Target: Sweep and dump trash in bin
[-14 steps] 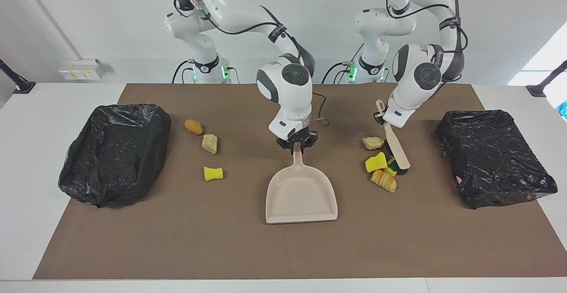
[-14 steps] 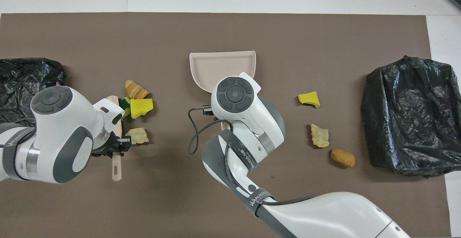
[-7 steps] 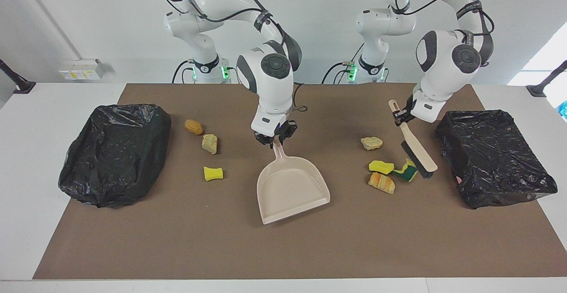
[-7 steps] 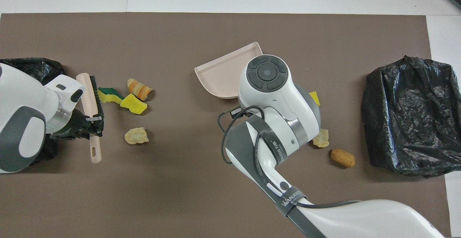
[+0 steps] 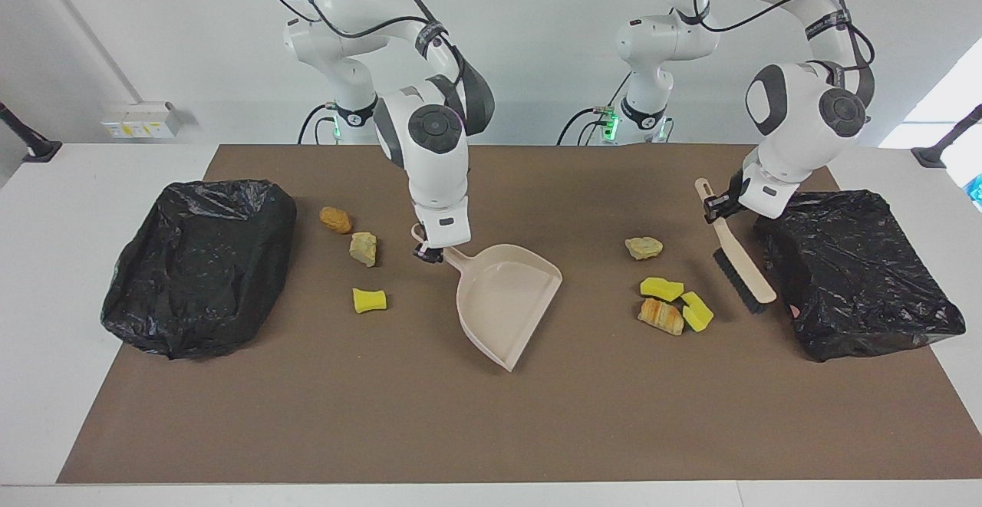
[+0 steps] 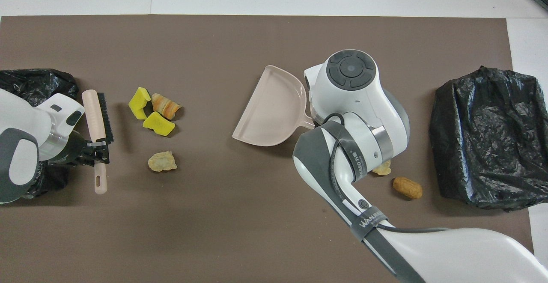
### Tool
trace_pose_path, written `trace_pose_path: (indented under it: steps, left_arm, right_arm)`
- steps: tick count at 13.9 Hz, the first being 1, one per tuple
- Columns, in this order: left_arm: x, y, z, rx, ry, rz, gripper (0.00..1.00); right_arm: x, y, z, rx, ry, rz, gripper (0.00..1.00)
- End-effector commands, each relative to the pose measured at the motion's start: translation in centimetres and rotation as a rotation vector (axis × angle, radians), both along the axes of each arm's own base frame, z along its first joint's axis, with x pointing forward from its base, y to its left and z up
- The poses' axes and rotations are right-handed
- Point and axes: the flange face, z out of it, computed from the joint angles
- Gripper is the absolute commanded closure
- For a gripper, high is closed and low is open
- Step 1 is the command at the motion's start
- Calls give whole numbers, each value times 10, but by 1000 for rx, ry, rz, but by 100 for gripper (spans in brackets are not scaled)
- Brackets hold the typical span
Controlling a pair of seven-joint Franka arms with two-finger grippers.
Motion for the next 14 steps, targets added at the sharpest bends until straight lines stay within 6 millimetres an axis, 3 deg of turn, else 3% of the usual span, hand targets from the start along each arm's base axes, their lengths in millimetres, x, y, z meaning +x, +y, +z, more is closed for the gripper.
trace_pose_path:
  steps: [1,3,5,10,11,14]
  left_arm:
    - [-4,-6,-10,-12,-19,-16,100]
    - [-12,-16,-19,-11,5,-34,100]
    - [-20,-40,-27,-6,23,-65,100]
    - [-32,-108,-45,15,35,-108,100]
    - [-34,-123,-46,23,28,-94,100]
    - [-42,-163,-43,39,3,-51,100]
  right_arm:
    - [-10,-23,-5,-8,9,160,100]
    - [-3,-45,-13,-10,-16,325,100]
    - [2,-54,-19,-32,-22,406,100]
    - [-3,-38,-34,-59,-59,470,100]
    - [-8,-29,-35,-71,-58,493,100]
    - [-12,-27,-37,-74,-54,501,100]
